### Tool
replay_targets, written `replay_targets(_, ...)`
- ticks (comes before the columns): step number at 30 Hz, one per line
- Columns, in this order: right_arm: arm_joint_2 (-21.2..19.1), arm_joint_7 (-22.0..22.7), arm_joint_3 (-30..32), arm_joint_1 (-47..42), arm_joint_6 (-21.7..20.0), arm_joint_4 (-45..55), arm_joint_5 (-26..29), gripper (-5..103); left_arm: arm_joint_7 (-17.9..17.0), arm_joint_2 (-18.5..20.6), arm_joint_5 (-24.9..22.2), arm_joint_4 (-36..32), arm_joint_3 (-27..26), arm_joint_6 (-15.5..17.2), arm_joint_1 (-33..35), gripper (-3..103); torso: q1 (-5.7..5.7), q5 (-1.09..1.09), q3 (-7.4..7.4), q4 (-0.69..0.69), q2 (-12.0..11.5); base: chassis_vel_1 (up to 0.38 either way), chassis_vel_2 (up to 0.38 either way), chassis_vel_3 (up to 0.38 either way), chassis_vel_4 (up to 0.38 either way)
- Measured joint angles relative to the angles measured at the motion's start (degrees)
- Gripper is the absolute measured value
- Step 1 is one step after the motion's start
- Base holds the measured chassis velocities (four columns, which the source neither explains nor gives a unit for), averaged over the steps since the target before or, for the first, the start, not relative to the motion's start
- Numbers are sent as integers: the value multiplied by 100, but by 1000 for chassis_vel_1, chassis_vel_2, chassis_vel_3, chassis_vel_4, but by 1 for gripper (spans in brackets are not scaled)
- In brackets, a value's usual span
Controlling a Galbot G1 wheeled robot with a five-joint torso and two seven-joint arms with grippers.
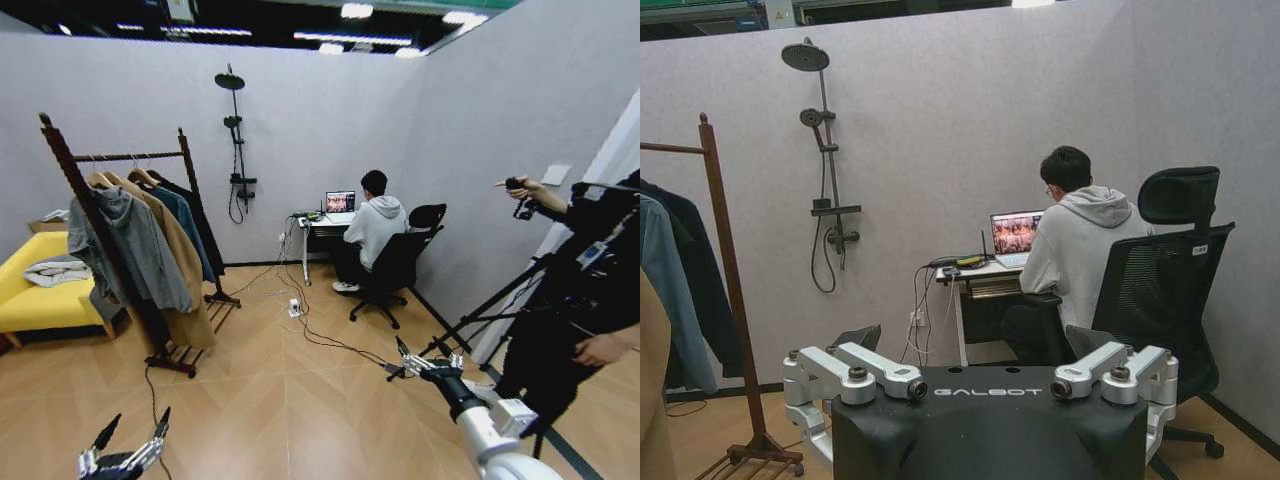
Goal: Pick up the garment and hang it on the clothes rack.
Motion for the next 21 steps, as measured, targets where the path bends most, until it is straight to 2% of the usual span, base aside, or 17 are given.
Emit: replay_targets(21, -21, 52, 85, -22, 77, -43, -220, 100, 0, 0, 0, 0, 0, 0, 0, 100, 0, 0, 0, 0, 0, 0, 0, 0, 0)
